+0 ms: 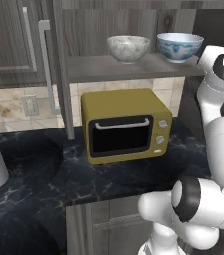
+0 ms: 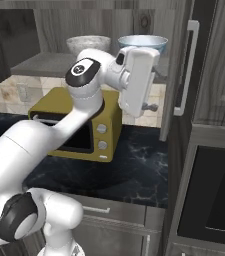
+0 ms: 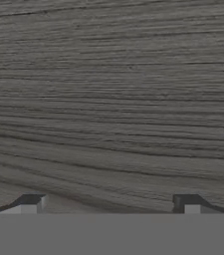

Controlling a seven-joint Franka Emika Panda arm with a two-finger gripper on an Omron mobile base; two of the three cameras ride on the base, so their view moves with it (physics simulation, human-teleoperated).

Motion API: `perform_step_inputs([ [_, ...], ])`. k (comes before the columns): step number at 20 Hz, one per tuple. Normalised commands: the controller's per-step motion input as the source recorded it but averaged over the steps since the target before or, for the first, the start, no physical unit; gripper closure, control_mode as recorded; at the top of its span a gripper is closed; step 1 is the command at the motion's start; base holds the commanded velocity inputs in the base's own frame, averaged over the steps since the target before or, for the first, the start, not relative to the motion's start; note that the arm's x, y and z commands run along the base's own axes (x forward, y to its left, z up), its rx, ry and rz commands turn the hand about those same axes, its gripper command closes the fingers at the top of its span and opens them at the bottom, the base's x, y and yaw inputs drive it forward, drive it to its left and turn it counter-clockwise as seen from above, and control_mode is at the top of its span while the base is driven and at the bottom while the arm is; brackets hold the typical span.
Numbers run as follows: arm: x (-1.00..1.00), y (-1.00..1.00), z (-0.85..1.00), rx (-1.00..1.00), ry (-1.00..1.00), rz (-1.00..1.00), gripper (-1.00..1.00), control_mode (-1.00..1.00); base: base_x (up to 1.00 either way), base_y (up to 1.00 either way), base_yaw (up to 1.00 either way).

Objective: Move the bowls from the cabinet to the plates on the dining table.

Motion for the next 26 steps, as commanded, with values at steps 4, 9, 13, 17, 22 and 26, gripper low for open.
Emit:
perform_step_inputs([
  [4, -0.03, -0.03, 0.00, 0.00, -0.01, 0.20, -1.00, -1.00, 0.00, 0.00, 0.00],
  [9, -0.20, 0.25, 0.08, 0.00, -0.03, 0.15, -1.00, -1.00, 0.00, 0.00, 0.00],
  [13, -0.21, 0.51, 0.03, 0.02, -0.09, 0.18, -1.00, -1.00, 0.00, 0.00, 0.00],
  [17, -0.03, 0.56, 0.07, 0.05, -0.11, 0.15, -1.00, -1.00, 0.00, 0.00, 0.00],
  [22, 0.00, 0.58, 0.08, 0.05, -0.18, 0.12, -1.00, -1.00, 0.00, 0.00, 0.00],
  [26, 0.00, 0.49, 0.01, 0.11, -0.24, 0.11, -1.00, -1.00, 0.00, 0.00, 0.00],
])
